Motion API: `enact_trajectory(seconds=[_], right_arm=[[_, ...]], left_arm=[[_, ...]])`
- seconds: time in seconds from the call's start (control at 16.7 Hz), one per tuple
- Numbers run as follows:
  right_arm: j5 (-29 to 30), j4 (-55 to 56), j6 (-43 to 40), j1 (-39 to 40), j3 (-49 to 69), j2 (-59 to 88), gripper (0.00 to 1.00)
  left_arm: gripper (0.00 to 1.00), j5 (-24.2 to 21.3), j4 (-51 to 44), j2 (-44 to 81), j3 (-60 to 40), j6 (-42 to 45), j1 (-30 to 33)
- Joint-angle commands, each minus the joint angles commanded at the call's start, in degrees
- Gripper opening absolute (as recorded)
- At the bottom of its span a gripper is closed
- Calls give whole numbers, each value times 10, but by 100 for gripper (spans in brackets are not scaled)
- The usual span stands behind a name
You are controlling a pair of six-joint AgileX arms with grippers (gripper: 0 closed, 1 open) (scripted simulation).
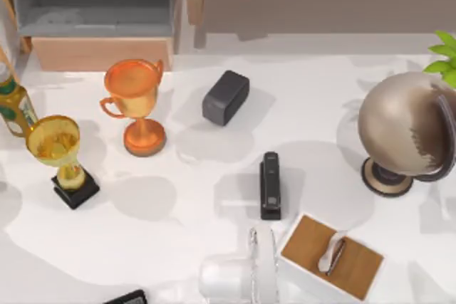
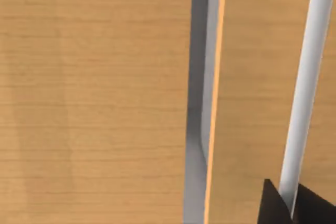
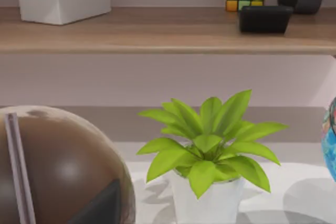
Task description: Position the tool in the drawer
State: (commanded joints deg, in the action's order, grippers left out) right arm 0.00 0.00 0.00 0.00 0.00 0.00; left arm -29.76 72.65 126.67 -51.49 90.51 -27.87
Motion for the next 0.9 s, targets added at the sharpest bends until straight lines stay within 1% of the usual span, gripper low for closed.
enact_trajectory(seconds=[0.3,0.42,0.66,0.78,0.9], right_arm=[[0,0,0,0,0,0,100],[0,0,0,0,0,0,100],[0,0,0,0,0,0,100],[0,0,0,0,0,0,100],[0,0,0,0,0,0,100]], left_arm=[[0,-38,55,-44,99,3,-34],[0,-46,66,-53,115,4,-41],[0,-46,66,-51,115,5,-42],[0,-58,78,-57,137,5,-58],[0,-79,99,-72,177,6,-79]])
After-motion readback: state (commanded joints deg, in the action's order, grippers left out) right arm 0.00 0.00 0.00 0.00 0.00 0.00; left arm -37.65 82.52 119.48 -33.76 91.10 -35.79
